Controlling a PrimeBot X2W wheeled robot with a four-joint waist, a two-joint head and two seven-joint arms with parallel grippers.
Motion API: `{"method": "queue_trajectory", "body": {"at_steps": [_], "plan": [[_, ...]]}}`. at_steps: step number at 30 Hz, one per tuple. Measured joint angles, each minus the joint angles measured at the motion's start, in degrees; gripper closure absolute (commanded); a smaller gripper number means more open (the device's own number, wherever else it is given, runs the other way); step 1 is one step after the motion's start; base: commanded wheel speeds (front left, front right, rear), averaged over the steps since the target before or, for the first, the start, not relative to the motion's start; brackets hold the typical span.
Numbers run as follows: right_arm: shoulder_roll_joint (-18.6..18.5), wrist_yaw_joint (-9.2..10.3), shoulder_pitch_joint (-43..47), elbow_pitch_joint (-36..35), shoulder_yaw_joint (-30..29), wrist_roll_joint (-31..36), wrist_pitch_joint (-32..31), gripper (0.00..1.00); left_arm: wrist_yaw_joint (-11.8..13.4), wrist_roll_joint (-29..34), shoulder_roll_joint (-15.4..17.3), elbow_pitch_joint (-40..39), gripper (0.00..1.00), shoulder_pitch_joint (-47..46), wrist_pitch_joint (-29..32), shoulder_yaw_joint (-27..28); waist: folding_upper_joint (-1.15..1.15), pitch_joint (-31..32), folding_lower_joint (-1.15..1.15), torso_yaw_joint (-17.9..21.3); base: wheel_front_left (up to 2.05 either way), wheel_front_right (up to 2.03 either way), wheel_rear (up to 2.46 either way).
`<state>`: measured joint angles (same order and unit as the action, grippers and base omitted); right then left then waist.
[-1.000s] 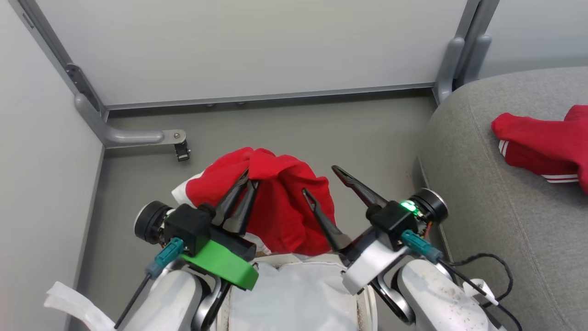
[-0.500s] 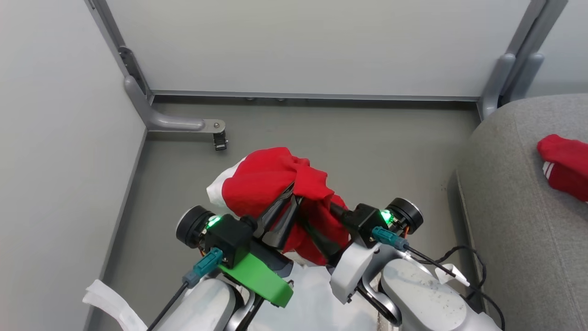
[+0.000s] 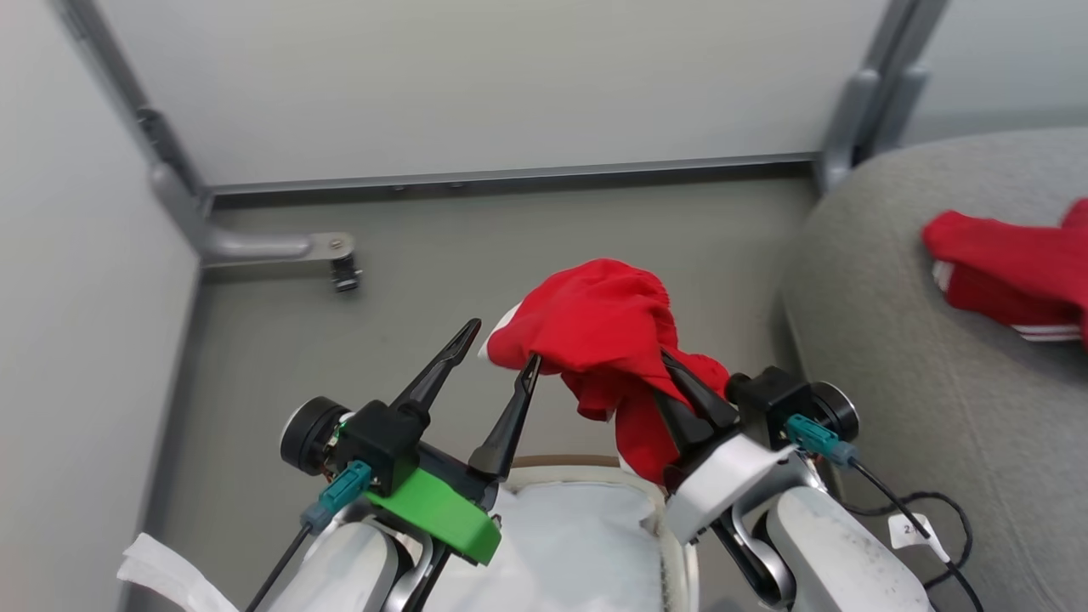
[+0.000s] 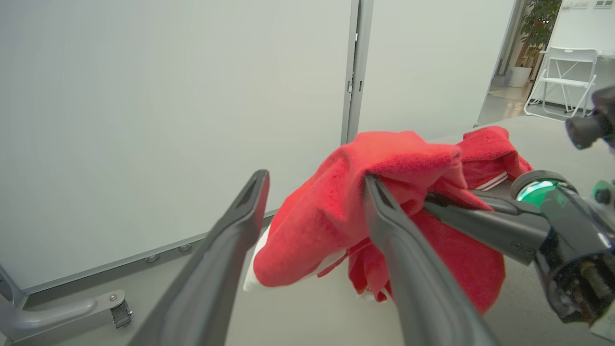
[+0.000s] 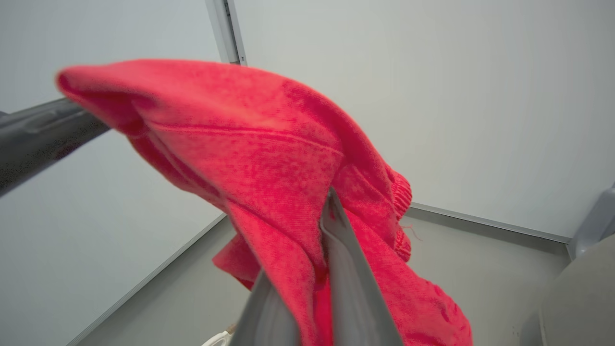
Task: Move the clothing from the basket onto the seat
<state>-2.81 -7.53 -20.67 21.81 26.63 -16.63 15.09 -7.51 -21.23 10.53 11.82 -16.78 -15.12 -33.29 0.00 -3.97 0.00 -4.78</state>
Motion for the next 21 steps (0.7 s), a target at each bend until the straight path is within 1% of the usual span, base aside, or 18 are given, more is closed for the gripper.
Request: {"method": "queue_trajectory", "body": {"at_steps": [4,10,15,18,21], "plan": [[0.02,0.00,2.63,-1.74,-2.94,0.98,-0.01,1.00,0.00,0.25,0.22,0.03,0.00,0.68,-0.01,0.46,0.00,-0.18,0.00,5.19,0.00,0.00,0.00],[-0.10,0.00,5.33,-3.92,-8.81,2.00,-0.01,1.00,0.00,0.22,0.89,0.16,0.00,0.97,0.00,1.14,0.00,-1.39,0.00,15.17,0.00,0.00,0.00],[0.02,0.00,6.90,-4.80,-12.21,4.00,-0.01,1.00,0.00,0.37,1.19,0.19,0.00,0.97,-0.01,0.62,0.00,-2.68,0.00,22.49,0.00,0.00,0.00],[-0.14,0.00,6.58,-5.33,-16.24,6.11,-0.01,1.00,0.00,0.38,1.58,0.21,0.00,0.98,-0.01,0.47,0.00,-3.69,0.00,26.29,0.00,0.00,0.00],[-0.09,0.00,2.97,-7.21,-22.34,10.16,-0.01,1.00,0.00,0.55,2.80,0.26,0.00,0.98,0.00,-0.46,0.00,-5.33,0.00,29.24,0.00,0.00,0.00]]}}
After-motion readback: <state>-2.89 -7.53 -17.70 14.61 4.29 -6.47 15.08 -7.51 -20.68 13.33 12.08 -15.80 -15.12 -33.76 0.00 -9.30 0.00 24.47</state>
